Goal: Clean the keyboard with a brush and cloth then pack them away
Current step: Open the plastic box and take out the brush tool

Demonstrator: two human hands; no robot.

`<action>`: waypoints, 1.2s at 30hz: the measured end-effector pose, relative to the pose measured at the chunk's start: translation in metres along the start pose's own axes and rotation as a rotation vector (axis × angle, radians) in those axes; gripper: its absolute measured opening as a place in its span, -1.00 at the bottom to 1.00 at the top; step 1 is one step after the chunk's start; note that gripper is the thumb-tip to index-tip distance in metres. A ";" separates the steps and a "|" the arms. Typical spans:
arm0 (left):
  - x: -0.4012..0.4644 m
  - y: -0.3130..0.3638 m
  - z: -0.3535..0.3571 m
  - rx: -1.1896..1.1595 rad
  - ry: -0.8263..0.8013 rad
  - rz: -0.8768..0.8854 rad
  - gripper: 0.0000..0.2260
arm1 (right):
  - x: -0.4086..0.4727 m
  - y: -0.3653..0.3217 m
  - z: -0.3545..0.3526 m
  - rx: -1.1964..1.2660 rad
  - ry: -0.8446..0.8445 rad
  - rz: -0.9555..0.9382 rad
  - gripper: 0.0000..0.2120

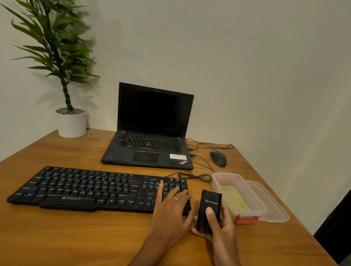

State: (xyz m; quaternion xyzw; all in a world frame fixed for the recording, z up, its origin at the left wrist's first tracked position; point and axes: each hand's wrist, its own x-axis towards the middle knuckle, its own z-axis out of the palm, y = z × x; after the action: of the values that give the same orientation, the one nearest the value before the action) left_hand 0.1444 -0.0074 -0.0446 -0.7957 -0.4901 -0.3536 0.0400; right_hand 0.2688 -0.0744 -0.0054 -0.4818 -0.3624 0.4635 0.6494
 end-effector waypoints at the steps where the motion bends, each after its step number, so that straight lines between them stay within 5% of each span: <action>1: 0.000 0.000 0.001 -0.006 0.017 0.001 -0.66 | -0.001 0.003 -0.001 -0.038 0.009 -0.036 -0.58; 14: 0.001 0.005 -0.006 -0.032 0.101 -0.023 -0.71 | -0.001 0.010 -0.007 -0.046 -0.040 -0.099 -0.49; 19: 0.000 0.009 -0.010 -0.114 0.168 0.046 -0.76 | 0.001 0.007 -0.011 0.140 -0.025 -0.018 -0.14; 26: -0.003 0.013 -0.018 -0.238 0.081 0.240 -0.52 | 0.008 0.009 -0.018 0.437 -0.097 0.086 -0.54; 36: -0.003 0.010 -0.021 -0.367 0.042 0.066 -0.69 | 0.008 0.009 -0.018 0.378 -0.082 0.055 -0.44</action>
State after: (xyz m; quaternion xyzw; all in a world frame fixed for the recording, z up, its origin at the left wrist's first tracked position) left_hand 0.1407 -0.0237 -0.0274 -0.7978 -0.3900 -0.4520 -0.0841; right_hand 0.2852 -0.0715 -0.0191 -0.3416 -0.2819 0.5601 0.7001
